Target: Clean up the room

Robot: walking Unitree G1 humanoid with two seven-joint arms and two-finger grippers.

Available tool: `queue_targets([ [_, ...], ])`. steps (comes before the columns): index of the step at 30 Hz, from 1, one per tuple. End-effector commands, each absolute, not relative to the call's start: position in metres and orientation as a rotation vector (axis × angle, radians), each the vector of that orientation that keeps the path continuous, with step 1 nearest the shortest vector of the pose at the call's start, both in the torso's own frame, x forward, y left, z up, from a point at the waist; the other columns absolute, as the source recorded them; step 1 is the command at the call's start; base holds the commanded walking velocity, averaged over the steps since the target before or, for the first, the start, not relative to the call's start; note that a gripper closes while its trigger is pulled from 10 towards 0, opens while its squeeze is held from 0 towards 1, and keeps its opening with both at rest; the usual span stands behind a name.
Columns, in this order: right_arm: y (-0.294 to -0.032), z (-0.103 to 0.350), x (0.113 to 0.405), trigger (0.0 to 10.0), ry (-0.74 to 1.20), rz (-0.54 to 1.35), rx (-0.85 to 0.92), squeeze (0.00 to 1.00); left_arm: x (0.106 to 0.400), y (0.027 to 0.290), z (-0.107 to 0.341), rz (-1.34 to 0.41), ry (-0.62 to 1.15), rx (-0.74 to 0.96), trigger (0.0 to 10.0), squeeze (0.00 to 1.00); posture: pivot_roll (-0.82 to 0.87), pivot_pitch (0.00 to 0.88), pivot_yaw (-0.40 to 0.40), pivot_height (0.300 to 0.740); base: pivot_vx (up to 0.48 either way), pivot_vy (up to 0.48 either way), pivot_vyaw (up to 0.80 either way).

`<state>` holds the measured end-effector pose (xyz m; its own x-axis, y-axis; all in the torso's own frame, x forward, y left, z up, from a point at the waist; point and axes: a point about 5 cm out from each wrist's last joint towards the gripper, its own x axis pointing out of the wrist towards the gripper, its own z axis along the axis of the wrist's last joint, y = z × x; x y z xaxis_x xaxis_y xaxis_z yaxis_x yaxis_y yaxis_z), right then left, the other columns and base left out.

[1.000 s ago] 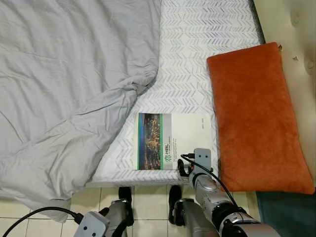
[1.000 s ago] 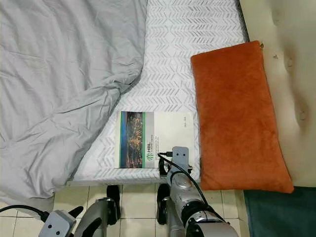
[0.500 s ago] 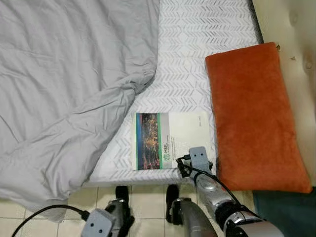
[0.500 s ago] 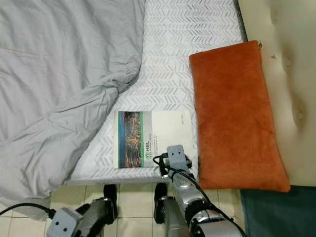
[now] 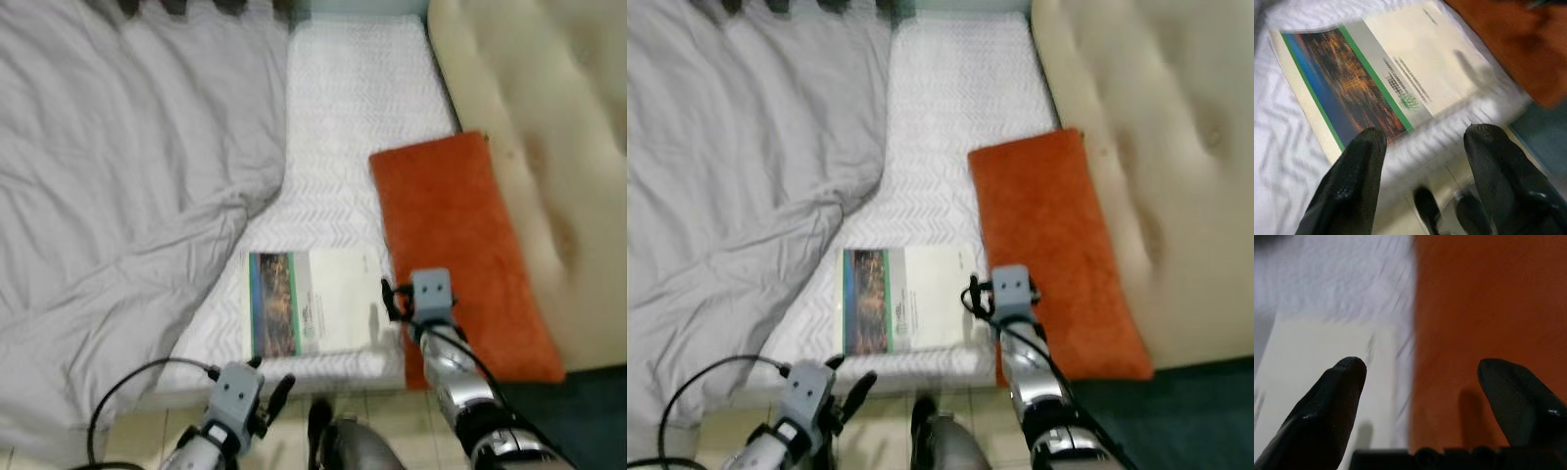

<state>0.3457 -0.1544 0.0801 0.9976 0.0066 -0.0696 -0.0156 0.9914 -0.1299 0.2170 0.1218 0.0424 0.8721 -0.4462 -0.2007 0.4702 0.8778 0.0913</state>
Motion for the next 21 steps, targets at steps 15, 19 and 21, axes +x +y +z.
queue_targets([
  [15, -0.205, 0.053, 0.288, 10.0, 0.062, -0.095, -0.102, 0.0, 0.282, 0.133, 0.067, -0.285, 0.052, 0.098, 10.0, 0.0, 0.0, 0.0, -0.078, 0.74, 0.0, 0.026, 0.0],
  [19, -0.191, 0.046, 0.28, 10.0, 0.084, -0.049, -0.056, 0.0, 0.293, 0.134, 0.065, -0.23, 0.077, 0.022, 10.0, 0.0, -0.01, 0.0, -0.078, 0.74, 0.0, 0.48, 0.0],
  [21, -0.19, 0.046, 0.28, 10.0, 0.088, -0.043, -0.069, 0.0, 0.296, 0.135, 0.062, -0.196, 0.094, 0.003, 10.0, 0.0, -0.01, 0.0, -0.078, 0.74, 0.0, 0.478, 0.0],
])
